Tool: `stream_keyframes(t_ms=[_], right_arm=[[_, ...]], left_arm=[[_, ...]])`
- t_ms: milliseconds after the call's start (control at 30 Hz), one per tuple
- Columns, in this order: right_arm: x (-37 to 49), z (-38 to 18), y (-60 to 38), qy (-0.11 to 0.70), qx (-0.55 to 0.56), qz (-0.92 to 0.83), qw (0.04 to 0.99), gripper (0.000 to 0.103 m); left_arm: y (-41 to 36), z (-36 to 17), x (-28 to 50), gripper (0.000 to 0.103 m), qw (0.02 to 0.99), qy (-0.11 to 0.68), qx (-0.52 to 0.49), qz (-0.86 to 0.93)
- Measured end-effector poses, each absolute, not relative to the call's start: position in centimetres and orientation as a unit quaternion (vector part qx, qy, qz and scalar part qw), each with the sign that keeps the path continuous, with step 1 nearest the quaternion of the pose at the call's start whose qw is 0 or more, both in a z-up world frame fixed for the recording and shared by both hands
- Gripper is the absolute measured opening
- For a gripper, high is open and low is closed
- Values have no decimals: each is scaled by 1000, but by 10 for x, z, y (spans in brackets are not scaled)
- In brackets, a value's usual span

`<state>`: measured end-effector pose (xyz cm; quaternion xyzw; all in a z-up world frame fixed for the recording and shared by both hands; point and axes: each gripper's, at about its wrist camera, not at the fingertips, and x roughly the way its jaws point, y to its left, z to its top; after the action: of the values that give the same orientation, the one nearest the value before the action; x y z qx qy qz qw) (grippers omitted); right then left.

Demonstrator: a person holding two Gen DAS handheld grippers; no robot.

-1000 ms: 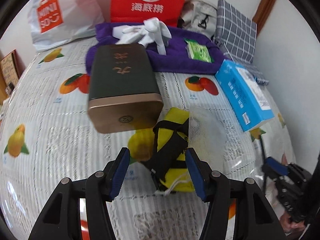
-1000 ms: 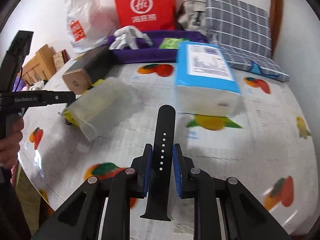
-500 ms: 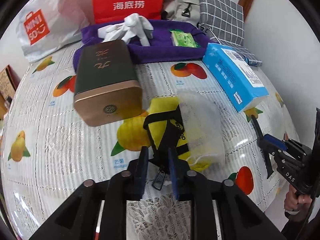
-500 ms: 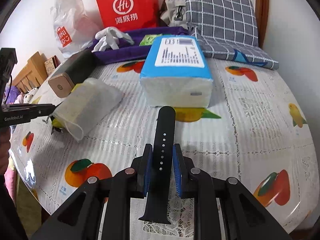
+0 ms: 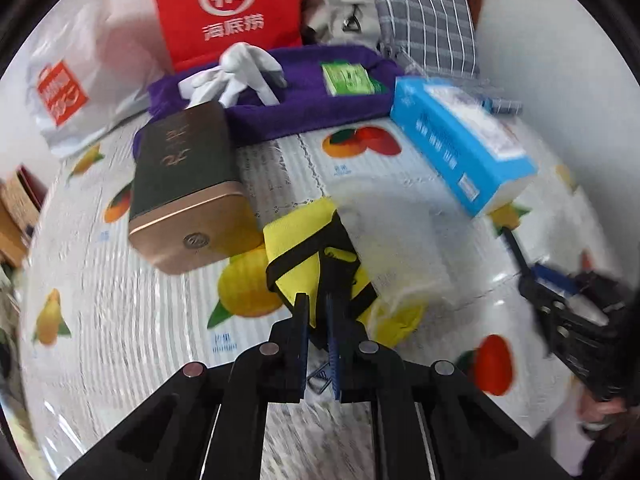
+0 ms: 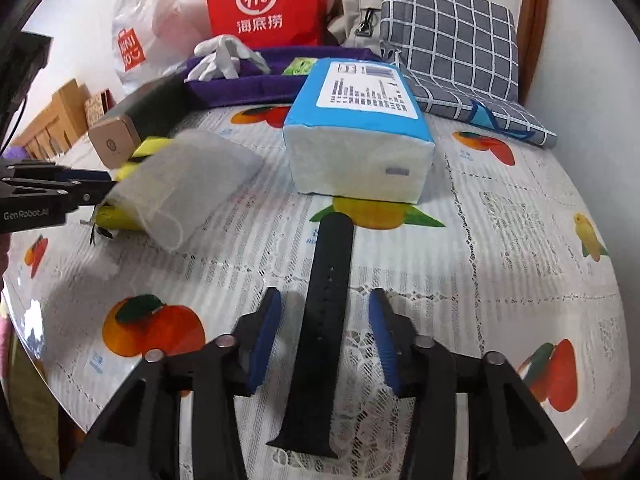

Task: Organize soft objects
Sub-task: 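Lift the yellow pouch with left while right holds the black watch strap up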

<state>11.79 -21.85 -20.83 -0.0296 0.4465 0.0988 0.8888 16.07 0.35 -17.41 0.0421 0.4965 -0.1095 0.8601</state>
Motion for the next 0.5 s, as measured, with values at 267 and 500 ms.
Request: stream_keyframes(t_ms=[267, 500], right_arm=[[116, -205, -220, 448, -27, 103, 888, 21], [112, -193, -228, 437, -14, 98, 894, 20]], left_arm=[[27, -168, 142, 6, 865, 492, 14, -96], [53, -155, 128, 5, 876, 474, -17, -87]])
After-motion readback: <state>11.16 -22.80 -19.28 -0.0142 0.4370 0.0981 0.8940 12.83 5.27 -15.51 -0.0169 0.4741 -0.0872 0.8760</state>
